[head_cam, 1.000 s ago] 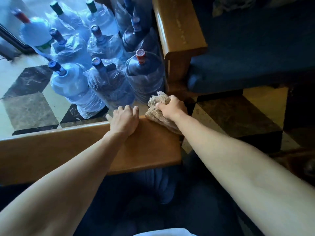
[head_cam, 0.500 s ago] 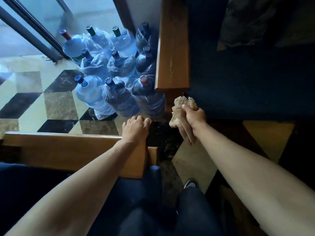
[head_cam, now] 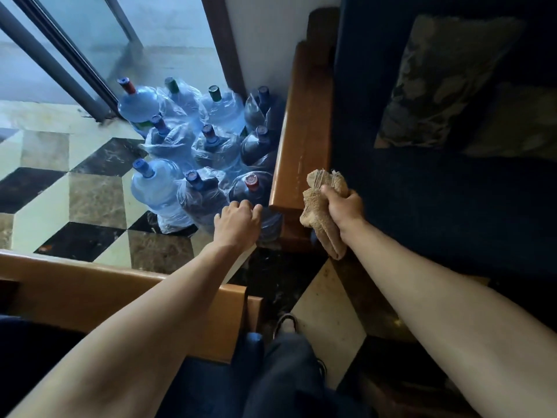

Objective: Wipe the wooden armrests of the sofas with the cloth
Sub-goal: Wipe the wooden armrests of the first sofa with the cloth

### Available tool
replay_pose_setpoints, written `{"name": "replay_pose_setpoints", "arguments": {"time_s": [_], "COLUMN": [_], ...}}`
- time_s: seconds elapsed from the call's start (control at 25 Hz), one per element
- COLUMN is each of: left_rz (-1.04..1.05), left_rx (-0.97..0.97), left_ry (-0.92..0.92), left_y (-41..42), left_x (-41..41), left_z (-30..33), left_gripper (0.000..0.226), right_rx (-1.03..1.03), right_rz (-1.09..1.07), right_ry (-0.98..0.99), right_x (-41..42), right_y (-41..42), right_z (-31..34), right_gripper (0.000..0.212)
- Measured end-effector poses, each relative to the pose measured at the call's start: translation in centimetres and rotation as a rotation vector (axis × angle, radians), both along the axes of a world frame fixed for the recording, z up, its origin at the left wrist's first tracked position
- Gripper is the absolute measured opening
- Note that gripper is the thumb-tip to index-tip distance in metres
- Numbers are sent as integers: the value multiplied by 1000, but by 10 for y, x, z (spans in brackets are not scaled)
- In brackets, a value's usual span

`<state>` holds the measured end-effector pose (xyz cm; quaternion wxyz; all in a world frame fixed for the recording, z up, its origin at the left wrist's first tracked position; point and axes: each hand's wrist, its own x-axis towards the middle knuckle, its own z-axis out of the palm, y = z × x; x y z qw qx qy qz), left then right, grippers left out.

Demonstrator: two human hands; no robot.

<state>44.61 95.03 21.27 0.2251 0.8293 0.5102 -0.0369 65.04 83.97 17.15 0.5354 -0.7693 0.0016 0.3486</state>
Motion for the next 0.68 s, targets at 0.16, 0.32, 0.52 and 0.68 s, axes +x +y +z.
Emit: {"name": "replay_pose_setpoints", "arguments": {"time_s": [0.16,0.32,0.52,0.68], "left_rz": [21,12,-5,-36], "left_rx": [-13,-68,-76,-95], "left_ry": [-15,-61,-67,-64], "left_y": [47,101,156,189], "left_x": [35,80,132,182], "left_z": [-5,-3,5,8], "left_gripper": [49,50,51,49], "right_rx": [-27,-100,-102,-94], "right_rz": [93,75,48,56], "right_ry": [-72,-153,-207,-182], "right_x": [25,68,121,168], "right_y": [44,87,134,161], "right_z": [5,18,34,33], "right_gripper": [56,55,54,51]}}
